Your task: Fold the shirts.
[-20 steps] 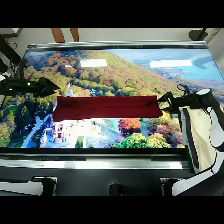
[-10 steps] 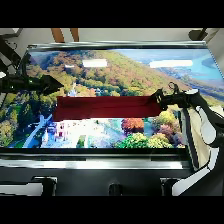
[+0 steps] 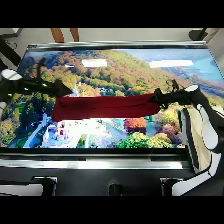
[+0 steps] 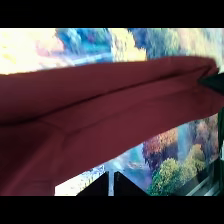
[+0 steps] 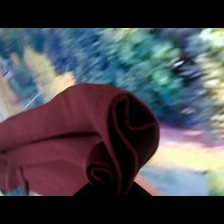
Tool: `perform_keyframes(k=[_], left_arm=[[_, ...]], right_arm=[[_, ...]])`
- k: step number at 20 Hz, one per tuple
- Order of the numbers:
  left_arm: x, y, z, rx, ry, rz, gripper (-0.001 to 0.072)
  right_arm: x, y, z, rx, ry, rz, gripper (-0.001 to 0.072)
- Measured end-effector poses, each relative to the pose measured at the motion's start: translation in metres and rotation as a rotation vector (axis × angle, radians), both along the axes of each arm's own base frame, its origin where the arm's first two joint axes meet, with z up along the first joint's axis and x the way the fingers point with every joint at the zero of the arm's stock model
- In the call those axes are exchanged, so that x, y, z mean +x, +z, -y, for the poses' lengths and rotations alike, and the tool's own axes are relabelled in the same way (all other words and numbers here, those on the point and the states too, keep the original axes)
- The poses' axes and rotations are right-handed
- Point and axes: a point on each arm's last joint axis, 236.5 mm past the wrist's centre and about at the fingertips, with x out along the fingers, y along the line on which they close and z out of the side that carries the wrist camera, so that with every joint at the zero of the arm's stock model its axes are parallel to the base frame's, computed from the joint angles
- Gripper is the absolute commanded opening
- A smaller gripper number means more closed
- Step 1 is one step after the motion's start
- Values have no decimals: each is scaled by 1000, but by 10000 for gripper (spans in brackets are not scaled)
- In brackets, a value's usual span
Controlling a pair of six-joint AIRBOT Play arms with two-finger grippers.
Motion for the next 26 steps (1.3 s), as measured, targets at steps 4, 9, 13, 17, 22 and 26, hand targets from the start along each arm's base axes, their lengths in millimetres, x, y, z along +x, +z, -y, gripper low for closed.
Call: perform_keyframes(k=[4,9,13,17,22,26], left_arm=[[-21,-58,78,17,-42,-71,34],[-27,-109,182,-24,22,-132,34],[-32,-121,258,-113,-8,-177,33],[-75,-140,316,-165,-83,-318,34],[-86,-137,349,-284,-85,-372,30],[-43,-86,299,-227,-102,-181,30]], right_arm=[[-25,75,-9,-29,91,92,34],[-69,145,-11,-88,125,125,34],[-98,184,-15,-112,133,158,34],[-115,220,-17,-130,104,219,34],[-125,237,-18,-125,73,235,34],[-111,237,-28,-84,54,247,34]])
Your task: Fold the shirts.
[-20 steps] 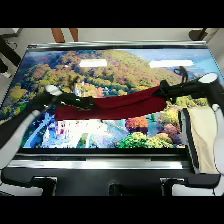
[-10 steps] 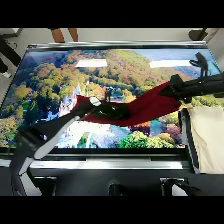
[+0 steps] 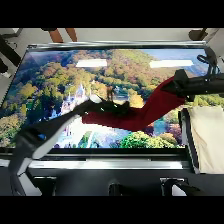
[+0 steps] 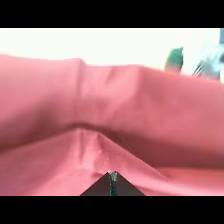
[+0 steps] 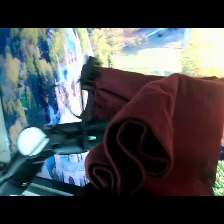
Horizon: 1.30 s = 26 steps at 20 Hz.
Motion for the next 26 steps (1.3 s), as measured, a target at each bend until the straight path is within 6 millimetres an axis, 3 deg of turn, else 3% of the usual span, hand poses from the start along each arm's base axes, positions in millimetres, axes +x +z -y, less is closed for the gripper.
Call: perform_keyframes(k=[2,4,6,9,11,14,15,16,17,19,20,23,26], left_arm=[[35,41,-55,73,47,139,31],[73,88,-128,152,149,277,31],[96,140,-203,205,268,386,32],[101,204,-303,272,433,497,32],[89,236,-344,301,498,542,33],[68,268,-373,327,544,595,33],[61,274,-375,335,541,604,33],[57,280,-377,338,543,617,33],[52,284,-376,340,537,627,33],[48,286,-375,355,528,636,33],[47,287,-375,362,524,643,33],[44,280,-379,401,513,639,33],[43,272,-383,434,505,631,33]], right_arm=[[9,-3,-26,40,37,4,35],[21,-9,-61,88,74,9,35],[33,-18,-101,148,105,10,35],[52,-44,-159,236,114,-25,36],[62,-69,-194,294,105,-74,37],[69,-112,-239,347,79,-149,57],[70,-127,-252,356,68,-175,169],[69,-141,-262,362,60,-200,417],[67,-154,-272,367,53,-224,595],[65,-171,-288,385,42,-253,668],[67,-171,-291,398,44,-244,672],[84,-154,-269,405,48,-160,672],[96,-137,-200,290,81,-88,671]])
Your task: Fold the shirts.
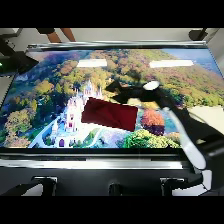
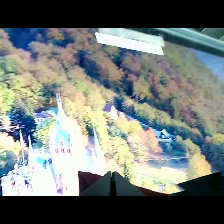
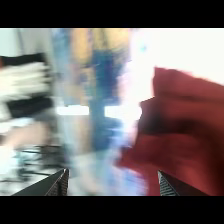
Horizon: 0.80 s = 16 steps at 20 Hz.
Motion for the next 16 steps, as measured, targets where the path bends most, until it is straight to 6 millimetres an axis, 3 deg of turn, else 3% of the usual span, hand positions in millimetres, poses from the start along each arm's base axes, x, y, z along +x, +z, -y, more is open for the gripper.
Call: perform_keyframes(k=[2,4,6,8,10,12,13,14,16], left_arm=[[0,-4,-2,8,3,-8,33],[0,-6,-3,14,5,-13,33],[-1,-8,-4,19,6,-18,33],[-1,-9,-3,20,5,-18,33],[-1,-9,-2,21,1,-21,34],[-3,-11,0,22,-7,-28,34],[-3,-11,2,22,-10,-29,34],[-3,-11,3,23,-12,-30,34],[-4,-12,4,23,-16,-33,34]], right_arm=[[-9,-17,66,-175,26,-37,667],[-39,-59,132,-373,54,-183,643],[-71,-90,164,-441,64,-315,632],[-89,-111,163,-409,57,-376,631],[-93,-124,150,-364,45,-375,625],[-92,-137,138,-333,28,-374,474],[-92,-141,131,-313,26,-379,125],[-90,-144,124,-294,25,-372,32],[-85,-138,116,-247,34,-340,34]])
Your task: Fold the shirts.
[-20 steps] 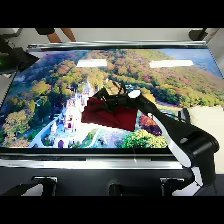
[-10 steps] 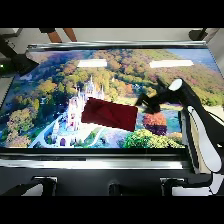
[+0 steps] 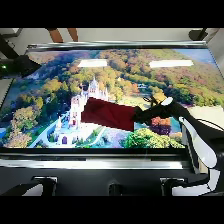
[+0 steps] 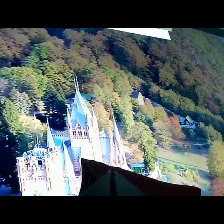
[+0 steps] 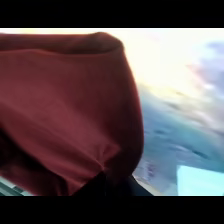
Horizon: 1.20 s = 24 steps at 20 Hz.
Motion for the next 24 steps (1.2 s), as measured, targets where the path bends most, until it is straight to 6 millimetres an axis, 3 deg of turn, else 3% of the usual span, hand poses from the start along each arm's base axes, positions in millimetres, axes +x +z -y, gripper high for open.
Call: perform_keyframes(k=[2,5,8,10,14,17,20,24], left_arm=[[0,0,1,2,-3,-1,34],[-1,0,2,5,-8,0,34],[0,-1,2,11,-12,2,34],[0,-4,2,13,-13,-3,34],[0,-21,2,10,-13,-38,34],[-2,-38,2,9,-15,-74,34],[-4,-47,2,15,-22,-90,34],[-3,-51,1,27,-30,-84,34]], right_arm=[[17,24,1,41,-1,80,34],[52,95,25,64,-7,260,33],[79,174,87,-21,-89,399,34],[83,216,135,-99,-155,454,34],[68,275,237,-246,-342,490,34],[47,300,299,-301,-489,475,34],[15,316,341,-335,-585,431,33],[-37,338,372,-369,-684,375,34]])
